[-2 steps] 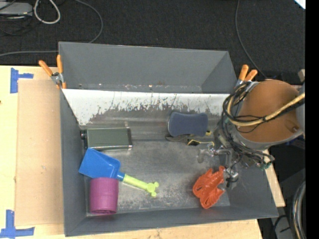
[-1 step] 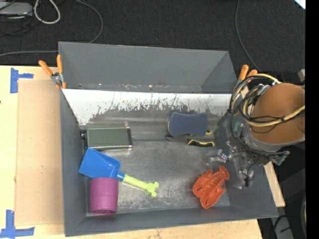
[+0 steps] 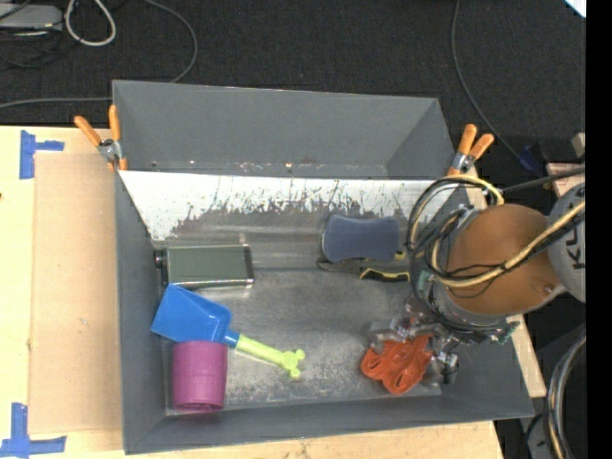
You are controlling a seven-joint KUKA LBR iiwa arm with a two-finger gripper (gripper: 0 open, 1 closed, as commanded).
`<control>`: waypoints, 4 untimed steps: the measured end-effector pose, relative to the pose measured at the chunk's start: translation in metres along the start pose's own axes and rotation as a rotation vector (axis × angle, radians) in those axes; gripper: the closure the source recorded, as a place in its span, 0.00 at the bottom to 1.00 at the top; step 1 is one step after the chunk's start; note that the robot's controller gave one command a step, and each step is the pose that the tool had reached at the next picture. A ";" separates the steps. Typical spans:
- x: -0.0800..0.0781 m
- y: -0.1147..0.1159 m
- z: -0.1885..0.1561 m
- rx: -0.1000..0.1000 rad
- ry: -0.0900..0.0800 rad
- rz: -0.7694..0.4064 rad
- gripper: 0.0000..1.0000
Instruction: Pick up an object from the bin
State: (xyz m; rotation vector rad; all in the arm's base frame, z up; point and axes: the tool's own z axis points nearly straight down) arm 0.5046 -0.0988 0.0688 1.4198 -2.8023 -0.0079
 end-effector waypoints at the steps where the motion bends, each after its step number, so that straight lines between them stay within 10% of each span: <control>1: 0.011 -0.013 -0.002 0.005 -0.001 -0.184 1.00; 4: 0.013 -0.013 -0.047 -0.003 0.001 -0.221 1.00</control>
Offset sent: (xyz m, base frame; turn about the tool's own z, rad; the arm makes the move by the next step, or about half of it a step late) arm 0.0000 0.0000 0.0000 0.0000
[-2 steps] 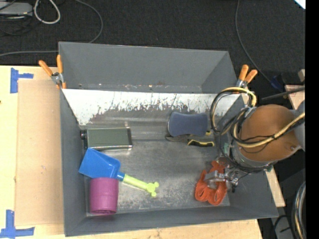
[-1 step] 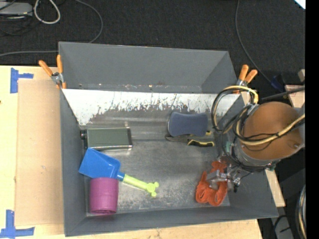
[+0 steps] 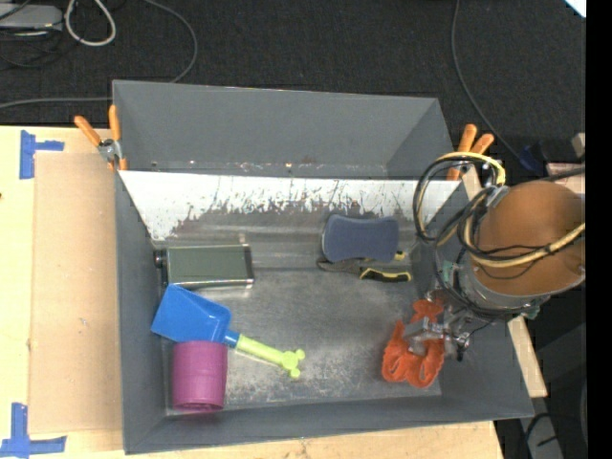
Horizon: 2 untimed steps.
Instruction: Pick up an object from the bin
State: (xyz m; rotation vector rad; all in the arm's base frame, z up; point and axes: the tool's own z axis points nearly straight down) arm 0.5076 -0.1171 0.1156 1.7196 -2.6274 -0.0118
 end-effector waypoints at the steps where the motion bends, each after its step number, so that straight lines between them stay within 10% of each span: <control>1: -0.001 -0.001 -0.021 0.004 -0.001 0.003 1.00; 2: -0.001 0.000 -0.028 0.001 -0.001 0.005 1.00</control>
Offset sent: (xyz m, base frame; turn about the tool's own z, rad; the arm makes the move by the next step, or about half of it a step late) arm 0.0008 -0.0001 0.0368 0.0016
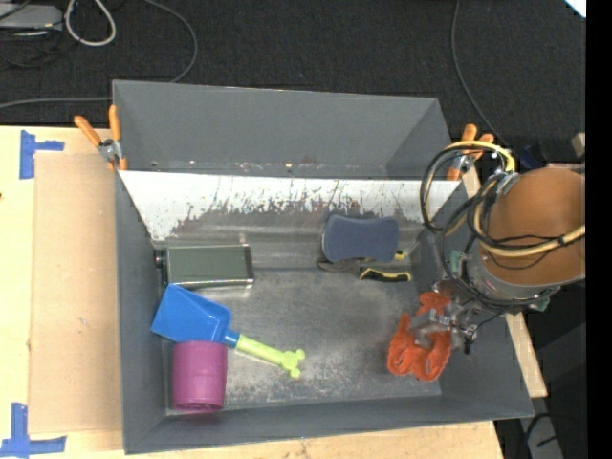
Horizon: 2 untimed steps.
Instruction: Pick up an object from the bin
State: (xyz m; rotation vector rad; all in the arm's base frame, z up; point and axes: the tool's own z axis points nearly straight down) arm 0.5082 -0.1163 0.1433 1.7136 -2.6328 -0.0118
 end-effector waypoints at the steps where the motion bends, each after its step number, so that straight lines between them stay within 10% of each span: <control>1: 0.000 0.002 -0.019 -0.007 0.000 0.001 1.00; 2: -0.001 0.001 -0.040 -0.003 -0.001 0.004 1.00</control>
Offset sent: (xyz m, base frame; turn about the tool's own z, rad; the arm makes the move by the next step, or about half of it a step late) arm -0.0010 0.0008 0.0519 0.0007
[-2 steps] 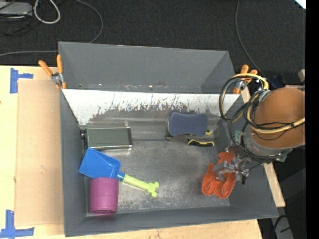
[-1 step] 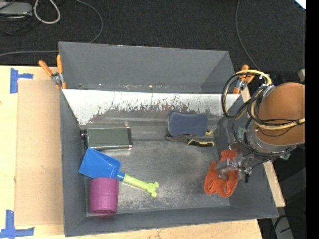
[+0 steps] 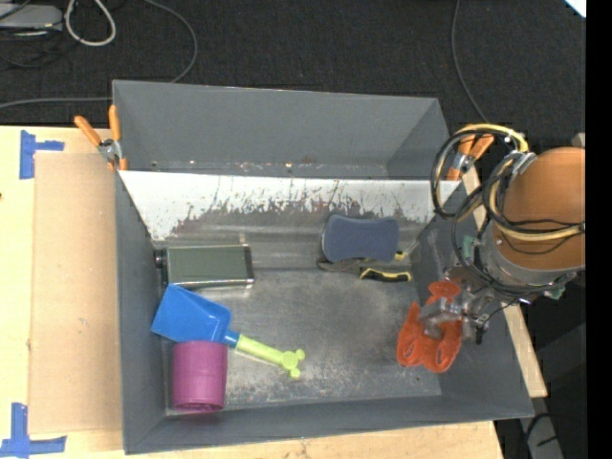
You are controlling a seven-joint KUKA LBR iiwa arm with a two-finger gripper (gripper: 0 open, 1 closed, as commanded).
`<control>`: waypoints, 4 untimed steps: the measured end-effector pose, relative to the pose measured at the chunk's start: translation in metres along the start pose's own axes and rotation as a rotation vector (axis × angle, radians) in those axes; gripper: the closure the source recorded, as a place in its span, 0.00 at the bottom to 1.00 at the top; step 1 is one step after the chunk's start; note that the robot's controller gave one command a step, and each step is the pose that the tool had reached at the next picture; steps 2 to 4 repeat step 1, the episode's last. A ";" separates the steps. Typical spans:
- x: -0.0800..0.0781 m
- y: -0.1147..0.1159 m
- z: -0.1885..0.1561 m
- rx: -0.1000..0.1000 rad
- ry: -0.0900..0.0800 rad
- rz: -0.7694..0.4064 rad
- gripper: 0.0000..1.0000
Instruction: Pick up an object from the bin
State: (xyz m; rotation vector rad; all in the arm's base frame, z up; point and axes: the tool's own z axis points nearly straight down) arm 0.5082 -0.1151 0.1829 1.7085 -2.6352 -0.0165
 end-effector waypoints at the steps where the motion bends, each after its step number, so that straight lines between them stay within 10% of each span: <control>1: -0.001 0.000 -0.010 0.001 -0.001 0.004 1.00; 4: -0.001 0.000 -0.010 0.001 -0.001 0.004 1.00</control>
Offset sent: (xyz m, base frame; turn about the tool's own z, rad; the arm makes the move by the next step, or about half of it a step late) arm 0.0002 0.0003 0.0098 0.0026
